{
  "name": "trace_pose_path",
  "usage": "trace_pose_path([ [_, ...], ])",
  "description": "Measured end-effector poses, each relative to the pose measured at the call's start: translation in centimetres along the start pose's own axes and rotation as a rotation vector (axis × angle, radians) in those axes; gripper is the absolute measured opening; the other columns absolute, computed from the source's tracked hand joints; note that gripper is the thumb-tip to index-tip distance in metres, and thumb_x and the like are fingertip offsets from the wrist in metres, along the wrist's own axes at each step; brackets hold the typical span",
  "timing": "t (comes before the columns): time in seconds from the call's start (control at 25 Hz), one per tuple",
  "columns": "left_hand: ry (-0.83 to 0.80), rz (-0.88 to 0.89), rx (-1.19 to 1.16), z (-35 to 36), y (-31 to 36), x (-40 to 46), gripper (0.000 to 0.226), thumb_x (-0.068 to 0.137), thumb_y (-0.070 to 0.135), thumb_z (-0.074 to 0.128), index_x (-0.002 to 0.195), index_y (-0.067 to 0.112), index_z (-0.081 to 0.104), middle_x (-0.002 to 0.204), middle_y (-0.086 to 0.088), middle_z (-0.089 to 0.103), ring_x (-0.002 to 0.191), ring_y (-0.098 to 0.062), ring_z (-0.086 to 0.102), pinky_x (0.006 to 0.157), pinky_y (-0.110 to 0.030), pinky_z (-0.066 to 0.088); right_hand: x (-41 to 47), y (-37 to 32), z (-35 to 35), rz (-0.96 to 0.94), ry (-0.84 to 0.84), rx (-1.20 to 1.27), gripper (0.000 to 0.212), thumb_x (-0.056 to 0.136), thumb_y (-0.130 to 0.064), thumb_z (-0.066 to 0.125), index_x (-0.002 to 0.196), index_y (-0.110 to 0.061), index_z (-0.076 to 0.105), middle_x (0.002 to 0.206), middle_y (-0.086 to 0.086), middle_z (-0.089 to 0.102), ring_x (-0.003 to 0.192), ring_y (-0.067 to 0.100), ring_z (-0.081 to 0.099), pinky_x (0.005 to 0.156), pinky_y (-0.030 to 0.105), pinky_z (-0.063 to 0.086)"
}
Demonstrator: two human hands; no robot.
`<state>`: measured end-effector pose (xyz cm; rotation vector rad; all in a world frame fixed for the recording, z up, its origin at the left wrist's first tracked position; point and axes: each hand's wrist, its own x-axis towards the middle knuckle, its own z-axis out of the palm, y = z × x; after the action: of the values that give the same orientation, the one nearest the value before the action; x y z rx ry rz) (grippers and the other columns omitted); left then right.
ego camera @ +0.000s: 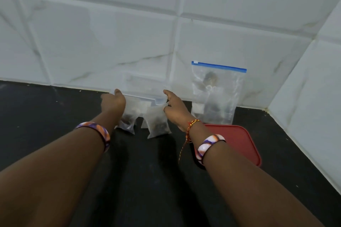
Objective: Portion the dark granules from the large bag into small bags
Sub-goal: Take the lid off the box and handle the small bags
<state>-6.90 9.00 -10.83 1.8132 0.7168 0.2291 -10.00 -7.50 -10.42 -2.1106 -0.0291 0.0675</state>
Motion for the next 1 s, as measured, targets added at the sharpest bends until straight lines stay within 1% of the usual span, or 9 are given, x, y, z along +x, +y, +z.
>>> trace_pose_path([
  [0.16, 0.017, 0.047, 0.023, 1.1, -1.1, -0.1, 0.054, 0.099, 0.037, 0.032, 0.136, -0.004, 0.034, 0.141, -0.024, 0.042, 0.130, -0.040, 0.041, 0.104, -0.042, 0.035, 1.8, -0.2, 0.7, 0.019, 0.005, -0.008, 0.071, 0.087, 0.014, 0.031, 0.149, -0.017, 0.015, 0.157, 0.004, 0.018, 0.144, 0.021, 0.018, 0.112, 0.026, 0.022],
  [0.32, 0.042, 0.061, -0.028, 1.9, -1.9, -0.8, 0.053, 0.098, 0.037, 0.036, 0.133, -0.002, 0.034, 0.140, -0.023, 0.042, 0.126, -0.038, 0.044, 0.099, -0.043, 0.038, 1.6, 0.4, 0.2, 0.018, 0.040, 0.117, 0.085, 0.086, 0.014, 0.037, 0.149, -0.027, -0.002, 0.158, 0.001, 0.015, 0.135, 0.015, 0.031, 0.093, 0.017, 0.039],
  [0.44, -0.028, 0.026, -0.111, 1.6, -3.2, -0.6, 0.047, 0.095, 0.028, 0.049, 0.130, -0.001, 0.038, 0.131, -0.017, 0.048, 0.117, -0.032, 0.050, 0.075, -0.030, 0.044, 0.2, 2.5, 0.9, 0.172, 0.001, 0.269, 0.096, 0.085, 0.007, 0.050, 0.146, -0.021, -0.019, 0.152, 0.009, 0.029, 0.128, 0.024, 0.043, 0.083, 0.023, 0.045],
  [0.56, -0.128, 0.074, -0.127, 0.8, -4.5, -0.5, 0.038, 0.087, 0.011, 0.059, 0.123, 0.003, 0.048, 0.113, -0.011, 0.056, 0.098, -0.025, 0.056, 0.054, -0.021, 0.042, -0.2, 4.3, 2.2, 0.161, -0.026, 0.253, 0.090, 0.082, 0.005, 0.061, 0.149, -0.011, 0.004, 0.132, 0.013, 0.053, 0.110, 0.018, 0.054, 0.082, 0.027, 0.051],
  [0.68, -0.185, 0.142, -0.122, 0.1, -5.4, -0.1, 0.004, 0.086, 0.012, 0.062, 0.084, 0.008, 0.062, 0.084, -0.016, 0.064, 0.077, -0.032, 0.064, 0.056, -0.032, 0.052, -0.1, 4.8, 2.7, 0.099, 0.077, 0.235, 0.039, 0.082, 0.000, 0.063, 0.119, -0.008, 0.057, 0.109, 0.013, 0.067, 0.104, 0.026, 0.063, 0.086, 0.036, 0.054],
  [0.72, -0.218, 0.169, -0.108, -0.2, -5.5, -0.3, 0.011, 0.087, 0.013, 0.061, 0.077, 0.008, 0.061, 0.076, -0.014, 0.062, 0.070, -0.029, 0.061, 0.054, -0.030, 0.050, -0.2, 4.9, 2.7, 0.090, 0.106, 0.216, 0.025, 0.083, -0.002, 0.063, 0.107, -0.009, 0.064, 0.103, 0.013, 0.069, 0.099, 0.027, 0.066, 0.082, 0.035, 0.055],
  [0.8, -0.329, 0.265, -0.069, -0.5, -5.3, -0.8, 0.017, 0.090, 0.015, 0.058, 0.080, 0.001, 0.060, 0.070, -0.010, 0.057, 0.065, -0.022, 0.055, 0.053, -0.026, 0.046, -0.7, 4.8, 2.3, 0.074, 0.149, 0.211, 0.012, 0.086, -0.004, 0.060, 0.094, -0.009, 0.067, 0.092, 0.011, 0.071, 0.084, 0.022, 0.066, 0.068, 0.026, 0.054],
  [0.88, -0.379, 0.380, -0.044, -0.9, -4.0, -1.3, 0.019, 0.092, 0.014, 0.056, 0.083, -0.002, 0.057, 0.066, -0.010, 0.055, 0.061, -0.021, 0.053, 0.056, -0.026, 0.045, -0.8, 3.9, 1.5, 0.033, 0.188, 0.253, 0.011, 0.089, -0.005, 0.056, 0.095, -0.009, 0.065, 0.084, 0.006, 0.067, 0.073, 0.014, 0.061, 0.060, 0.016, 0.050],
  [1.0, -0.251, 0.477, -0.126, -1.1, -0.2, -0.5, 0.024, 0.090, 0.018, 0.056, 0.079, -0.003, 0.053, 0.070, -0.020, 0.058, 0.070, -0.035, 0.060, 0.068, -0.037, 0.054, 0.3, 1.2, -0.3, -0.024, 0.322, 0.389, 0.030, 0.092, -0.009, 0.054, 0.121, -0.011, 0.052, 0.097, 0.002, 0.062, 0.089, 0.012, 0.058, 0.078, 0.023, 0.051],
])
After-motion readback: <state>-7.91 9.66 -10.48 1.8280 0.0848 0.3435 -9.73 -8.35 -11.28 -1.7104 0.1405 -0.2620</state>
